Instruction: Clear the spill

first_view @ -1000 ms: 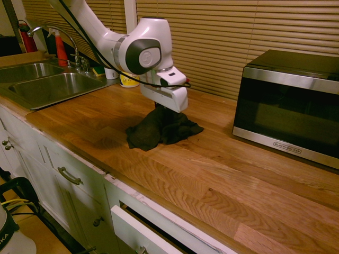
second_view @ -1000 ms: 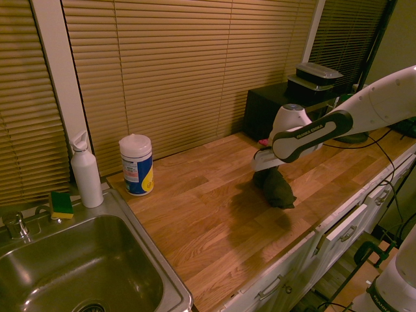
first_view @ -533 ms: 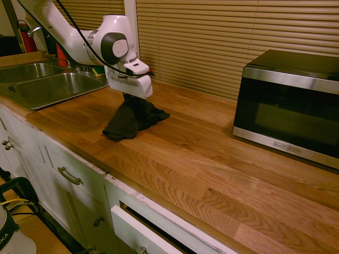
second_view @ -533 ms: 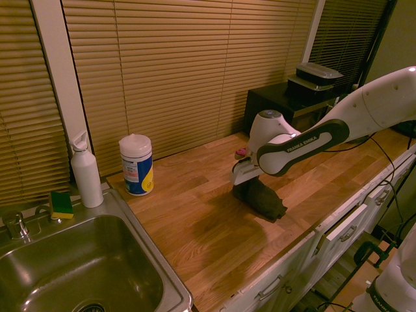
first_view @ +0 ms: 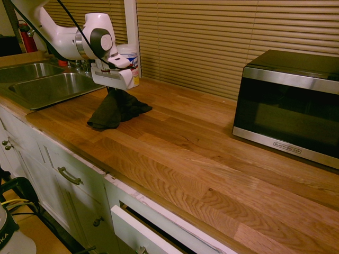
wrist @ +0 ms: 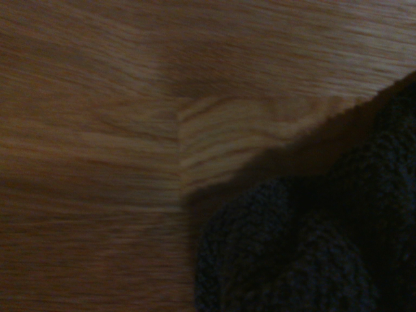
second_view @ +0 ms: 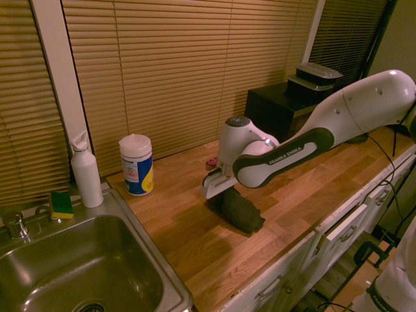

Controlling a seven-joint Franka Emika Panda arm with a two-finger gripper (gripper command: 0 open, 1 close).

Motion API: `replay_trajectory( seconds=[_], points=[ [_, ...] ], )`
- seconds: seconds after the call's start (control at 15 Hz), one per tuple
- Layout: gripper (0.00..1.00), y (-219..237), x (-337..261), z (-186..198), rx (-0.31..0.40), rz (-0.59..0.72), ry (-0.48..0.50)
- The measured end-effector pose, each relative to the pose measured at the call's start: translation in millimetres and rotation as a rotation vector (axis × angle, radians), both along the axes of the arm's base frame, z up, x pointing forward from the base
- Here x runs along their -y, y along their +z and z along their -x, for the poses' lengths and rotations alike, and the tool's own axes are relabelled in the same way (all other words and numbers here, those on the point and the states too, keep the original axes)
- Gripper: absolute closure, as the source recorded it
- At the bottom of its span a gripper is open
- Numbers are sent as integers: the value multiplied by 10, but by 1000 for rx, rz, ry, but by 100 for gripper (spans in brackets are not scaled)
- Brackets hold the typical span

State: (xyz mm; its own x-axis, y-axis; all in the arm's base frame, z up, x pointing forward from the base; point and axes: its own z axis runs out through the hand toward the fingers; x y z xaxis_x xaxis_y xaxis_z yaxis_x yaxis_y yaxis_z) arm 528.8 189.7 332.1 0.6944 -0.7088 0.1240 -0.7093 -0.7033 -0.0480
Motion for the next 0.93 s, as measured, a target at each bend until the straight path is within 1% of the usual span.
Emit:
replay_trajectory(
  seconds=[0.67, 0.73, 0.93],
  points=[
    [100, -7, -999, -211, -6, 24, 47],
    [0, -7, -1074, -224, -9, 25, 48],
    [0, -11, -1147, -259, -22, 42, 48]
  ],
)
